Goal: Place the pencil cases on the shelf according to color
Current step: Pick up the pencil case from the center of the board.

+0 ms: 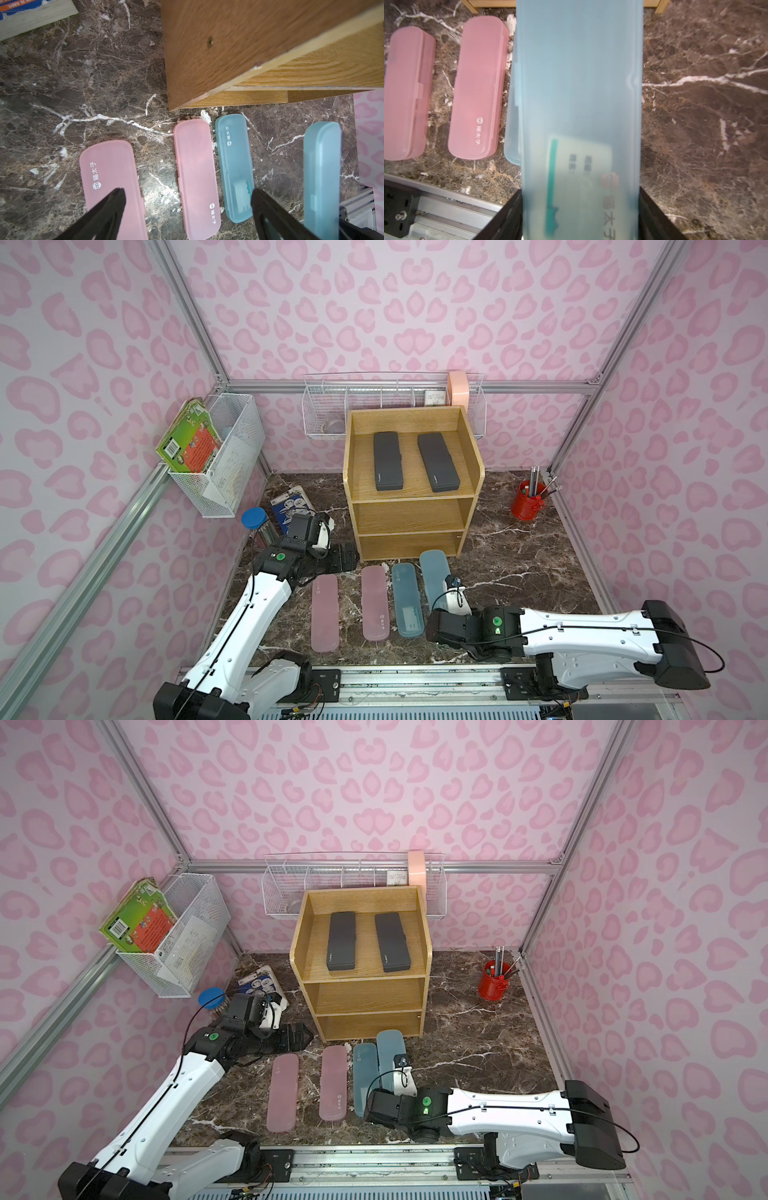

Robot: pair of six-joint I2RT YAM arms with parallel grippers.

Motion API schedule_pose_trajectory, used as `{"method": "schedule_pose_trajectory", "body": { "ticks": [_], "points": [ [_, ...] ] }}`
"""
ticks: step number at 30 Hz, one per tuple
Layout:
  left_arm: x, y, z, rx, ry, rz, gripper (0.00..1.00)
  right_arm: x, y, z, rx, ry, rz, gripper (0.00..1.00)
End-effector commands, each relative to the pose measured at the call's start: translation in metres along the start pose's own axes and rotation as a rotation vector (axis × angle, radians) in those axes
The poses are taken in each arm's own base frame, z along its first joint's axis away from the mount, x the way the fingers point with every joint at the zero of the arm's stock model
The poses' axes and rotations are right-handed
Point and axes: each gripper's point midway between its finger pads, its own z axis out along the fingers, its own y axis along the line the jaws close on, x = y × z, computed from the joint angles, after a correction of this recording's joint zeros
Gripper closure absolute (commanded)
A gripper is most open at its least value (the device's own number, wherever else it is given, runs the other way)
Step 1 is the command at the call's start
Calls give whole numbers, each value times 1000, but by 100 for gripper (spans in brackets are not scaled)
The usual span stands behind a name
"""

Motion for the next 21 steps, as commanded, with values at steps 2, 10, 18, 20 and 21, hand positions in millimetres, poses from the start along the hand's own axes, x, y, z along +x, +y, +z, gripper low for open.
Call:
{"method": "schedule_pose_trajectory", "body": {
  "ticks": [2,10,18,20,21],
  "points": [
    [2,1,-2,-6,7,14,1,-26,-5,-14,17,-102,-5,42],
    [1,0,-3,-3,0,12,1,-84,1,-26,-78,-183,29,41],
    [1,-1,-4,6,0,13,1,-146,1,-10,-123,-222,39,40],
    [1,-3,-4,14,0,13,1,-156,0,1,-115,-202,37,40],
    [1,-3,-3,16,2,13,1,-160,-3,8,-99,-192,33,40]
  ]
}}
